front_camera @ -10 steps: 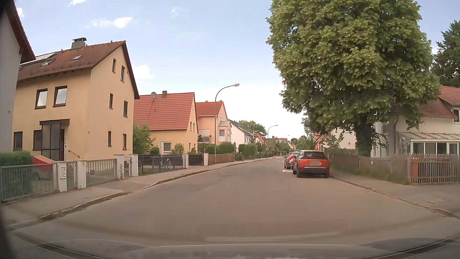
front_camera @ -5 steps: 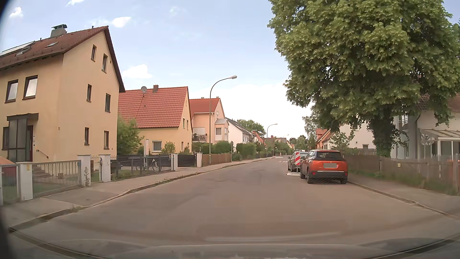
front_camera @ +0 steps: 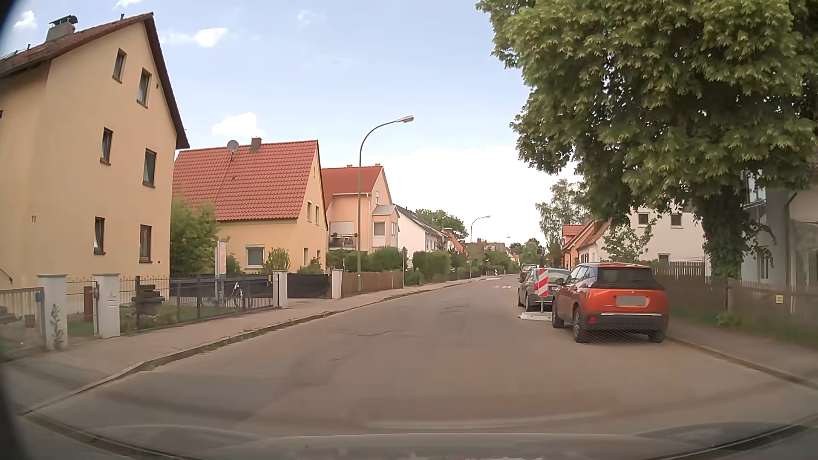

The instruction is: Follow the waypoints while adhering to traffic rules and regulations

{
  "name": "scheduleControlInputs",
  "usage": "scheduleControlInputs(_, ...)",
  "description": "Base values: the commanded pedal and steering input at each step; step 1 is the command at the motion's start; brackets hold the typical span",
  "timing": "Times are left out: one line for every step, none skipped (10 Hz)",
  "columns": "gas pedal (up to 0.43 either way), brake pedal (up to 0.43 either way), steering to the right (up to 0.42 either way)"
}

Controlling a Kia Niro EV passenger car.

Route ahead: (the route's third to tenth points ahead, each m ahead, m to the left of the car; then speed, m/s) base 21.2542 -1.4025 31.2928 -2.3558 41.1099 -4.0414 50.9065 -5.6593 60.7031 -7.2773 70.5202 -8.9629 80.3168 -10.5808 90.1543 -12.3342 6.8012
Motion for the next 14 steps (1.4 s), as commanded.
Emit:
scheduleControlInputs(0.079,0.018,0.018)
scheduleControlInputs(0.079,0.018,0.018)
scheduleControlInputs(0.067,0.024,0.017)
scheduleControlInputs(0.067,0.018,0.016)
scheduleControlInputs(0.067,0.018,0.016)
scheduleControlInputs(0.067,0.018,0.019)
scheduleControlInputs(0.067,0.018,0.020)
scheduleControlInputs(0.067,0.018,0.021)
scheduleControlInputs(0.067,0.018,0.024)
scheduleControlInputs(0.067,0.018,0.030)
scheduleControlInputs(0.067,0.018,0.033)
scheduleControlInputs(0.067,0.018,0.035)
scheduleControlInputs(0.067,0.018,0.035)
scheduleControlInputs(0.067,0.018,0.035)
